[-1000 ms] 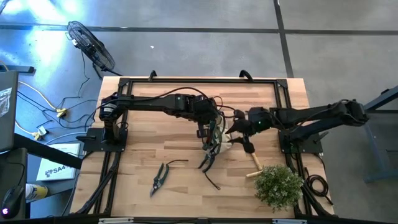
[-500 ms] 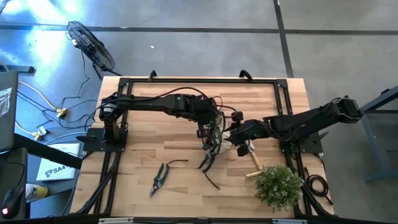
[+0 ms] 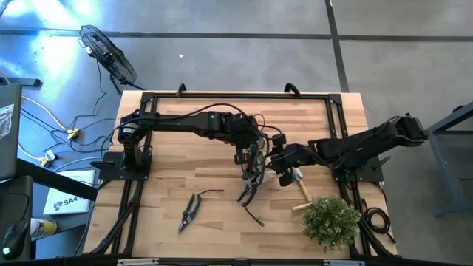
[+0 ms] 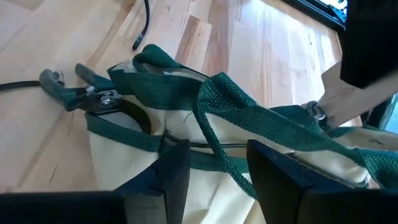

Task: Pick & Place Garden tools in Gardening bag
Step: Put the bottom left brown trowel into the light brown gardening bag

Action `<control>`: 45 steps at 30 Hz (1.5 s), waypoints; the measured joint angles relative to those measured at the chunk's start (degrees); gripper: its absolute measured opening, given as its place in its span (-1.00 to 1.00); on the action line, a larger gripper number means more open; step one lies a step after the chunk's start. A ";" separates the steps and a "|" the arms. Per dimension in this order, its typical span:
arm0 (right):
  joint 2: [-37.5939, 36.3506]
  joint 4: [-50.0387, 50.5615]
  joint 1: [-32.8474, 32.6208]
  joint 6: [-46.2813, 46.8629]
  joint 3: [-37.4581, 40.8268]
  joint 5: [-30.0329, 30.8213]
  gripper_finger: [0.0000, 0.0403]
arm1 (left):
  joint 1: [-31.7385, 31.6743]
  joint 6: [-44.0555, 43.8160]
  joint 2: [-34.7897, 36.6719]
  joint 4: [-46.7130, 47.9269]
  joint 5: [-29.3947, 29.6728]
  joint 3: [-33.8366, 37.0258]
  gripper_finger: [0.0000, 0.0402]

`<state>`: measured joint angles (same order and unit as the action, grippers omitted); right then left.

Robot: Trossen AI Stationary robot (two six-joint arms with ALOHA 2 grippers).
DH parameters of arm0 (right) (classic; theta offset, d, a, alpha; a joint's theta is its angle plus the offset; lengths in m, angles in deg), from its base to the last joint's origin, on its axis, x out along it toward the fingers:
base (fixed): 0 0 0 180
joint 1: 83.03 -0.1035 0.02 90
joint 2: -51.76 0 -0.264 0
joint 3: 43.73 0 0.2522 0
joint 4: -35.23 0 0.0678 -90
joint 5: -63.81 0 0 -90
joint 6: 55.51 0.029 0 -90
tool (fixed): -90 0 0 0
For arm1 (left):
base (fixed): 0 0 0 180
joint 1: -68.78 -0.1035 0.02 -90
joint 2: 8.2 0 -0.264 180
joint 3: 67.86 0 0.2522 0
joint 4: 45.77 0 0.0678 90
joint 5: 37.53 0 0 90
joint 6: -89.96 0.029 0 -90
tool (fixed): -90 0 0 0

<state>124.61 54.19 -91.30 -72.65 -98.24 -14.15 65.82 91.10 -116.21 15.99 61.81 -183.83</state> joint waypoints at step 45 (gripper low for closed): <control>-2.14 15.62 -0.79 15.54 0.00 6.94 -0.98 | -0.02 0.00 0.02 -1.23 -0.96 -0.09 -1.00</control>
<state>122.47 69.81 -92.09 -57.11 -98.24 -7.21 65.80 91.10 -116.18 14.76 60.85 -183.92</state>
